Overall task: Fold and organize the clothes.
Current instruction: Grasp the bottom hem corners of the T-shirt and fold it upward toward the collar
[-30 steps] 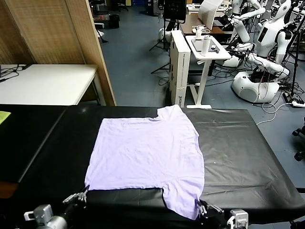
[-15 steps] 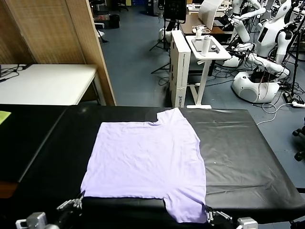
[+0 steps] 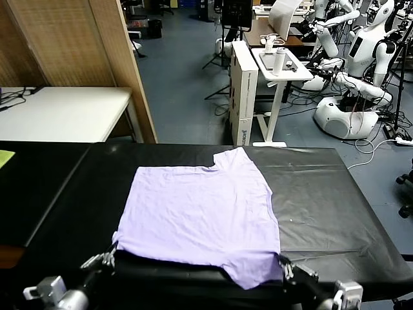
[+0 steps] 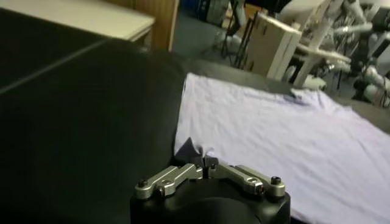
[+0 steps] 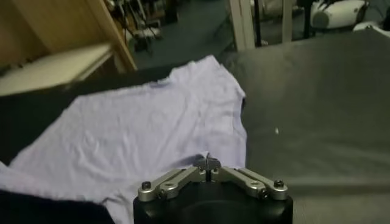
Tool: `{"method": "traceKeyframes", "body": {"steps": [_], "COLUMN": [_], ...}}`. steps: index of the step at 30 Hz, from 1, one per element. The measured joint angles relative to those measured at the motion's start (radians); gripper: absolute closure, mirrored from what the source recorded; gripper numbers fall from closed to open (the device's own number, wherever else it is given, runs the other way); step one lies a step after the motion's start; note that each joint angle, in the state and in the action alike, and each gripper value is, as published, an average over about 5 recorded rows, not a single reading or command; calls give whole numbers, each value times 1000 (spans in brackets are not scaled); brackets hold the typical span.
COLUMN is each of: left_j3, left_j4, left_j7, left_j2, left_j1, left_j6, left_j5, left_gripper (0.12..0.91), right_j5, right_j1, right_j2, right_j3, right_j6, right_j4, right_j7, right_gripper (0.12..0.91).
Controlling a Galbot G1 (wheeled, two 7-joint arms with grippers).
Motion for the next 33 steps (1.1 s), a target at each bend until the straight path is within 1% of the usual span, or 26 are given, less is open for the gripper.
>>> {"method": "traceKeyframes", "body": {"steps": [3, 9, 14, 19, 24, 31, 33], "left_j3": [23, 65, 89, 100, 103, 99, 99], "left_j4": [25, 81, 133, 182, 219, 252, 256], "left_j7": [-1, -1, 0, 4, 5, 5, 5], "left_j2": [-12, -20, -20, -17, -10, 1, 2], "left_j1": [-61, -167, -230, -271, -295, -309, -311], "left_j6": [0, -1, -6, -8, -9, -13, -13], "left_j5": [19, 65, 99, 113, 116, 122, 122], "left_gripper": [877, 877, 877, 877, 877, 877, 872], "right_j5": [-1, -6, -14, -22, -32, -34, -34], "right_j1": [82, 218, 295, 352, 390, 407, 403], "right_j2": [-9, -11, -10, -9, -5, 9, 10], "right_j3": [-36, -116, -180, -231, -259, -264, -260], "right_j6": [0, -1, -1, -1, 2, 3, 4], "right_j4": [-65, -166, -224, -272, -309, -329, -324], "right_j7": [4, 11, 14, 18, 21, 17, 8], "right_gripper": [886, 886, 886, 886, 886, 885, 853]}}
